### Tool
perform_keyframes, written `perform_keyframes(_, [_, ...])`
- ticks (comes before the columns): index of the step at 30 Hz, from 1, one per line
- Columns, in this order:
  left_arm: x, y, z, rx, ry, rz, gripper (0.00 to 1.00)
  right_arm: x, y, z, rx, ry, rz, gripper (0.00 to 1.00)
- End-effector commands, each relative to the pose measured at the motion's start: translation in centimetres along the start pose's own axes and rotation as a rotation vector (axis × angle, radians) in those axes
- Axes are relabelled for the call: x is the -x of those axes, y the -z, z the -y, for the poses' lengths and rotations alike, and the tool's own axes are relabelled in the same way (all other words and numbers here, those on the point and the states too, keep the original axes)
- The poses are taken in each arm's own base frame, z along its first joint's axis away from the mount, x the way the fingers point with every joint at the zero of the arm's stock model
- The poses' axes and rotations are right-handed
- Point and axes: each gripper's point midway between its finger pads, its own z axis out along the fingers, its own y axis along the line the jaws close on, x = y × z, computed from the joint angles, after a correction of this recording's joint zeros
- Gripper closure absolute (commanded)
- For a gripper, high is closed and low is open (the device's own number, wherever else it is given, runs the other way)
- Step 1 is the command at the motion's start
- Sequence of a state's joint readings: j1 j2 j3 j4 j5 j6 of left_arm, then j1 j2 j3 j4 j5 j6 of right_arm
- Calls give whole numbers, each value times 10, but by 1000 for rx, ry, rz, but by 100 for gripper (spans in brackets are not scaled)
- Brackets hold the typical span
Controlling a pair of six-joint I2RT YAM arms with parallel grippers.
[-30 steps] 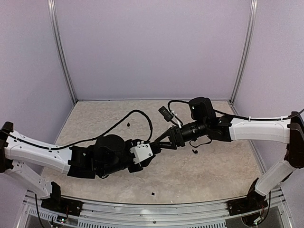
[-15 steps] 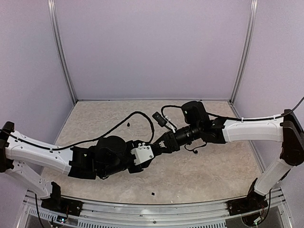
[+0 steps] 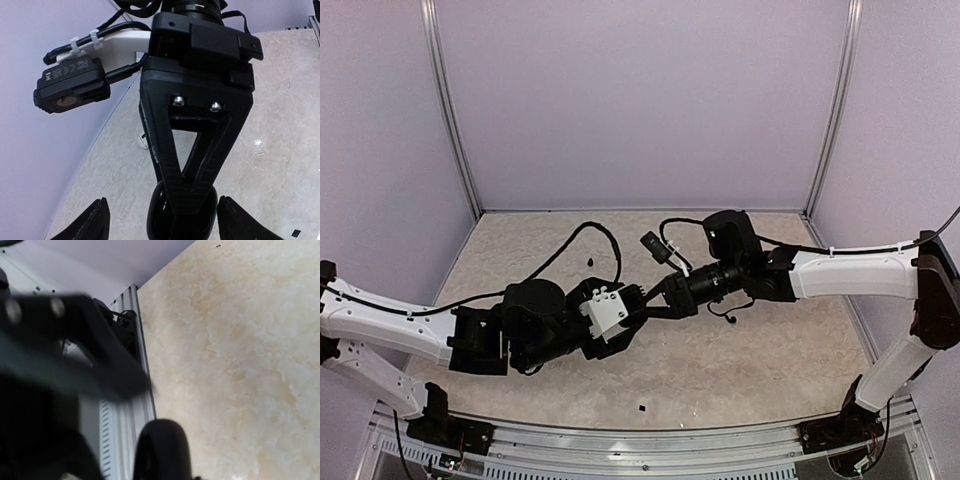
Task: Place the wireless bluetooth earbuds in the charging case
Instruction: Pass from the left arm to the right, then pass from the right arm to the left
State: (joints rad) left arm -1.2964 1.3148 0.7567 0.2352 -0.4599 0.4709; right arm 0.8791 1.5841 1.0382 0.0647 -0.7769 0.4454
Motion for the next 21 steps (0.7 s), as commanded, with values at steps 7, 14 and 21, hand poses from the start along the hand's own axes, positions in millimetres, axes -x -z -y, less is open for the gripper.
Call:
perform_keyframes(7, [26,54,-47,-75,439,269,23,49,36,-34,-11,309,172,85])
perform_keyframes(14, [40,86,-67,-209,593,455,26,69,55,-76,78,522,272,84])
perform_keyframes(21, [63,87,-51,-355,574,509,30,81,60,-104,133,661,317,85])
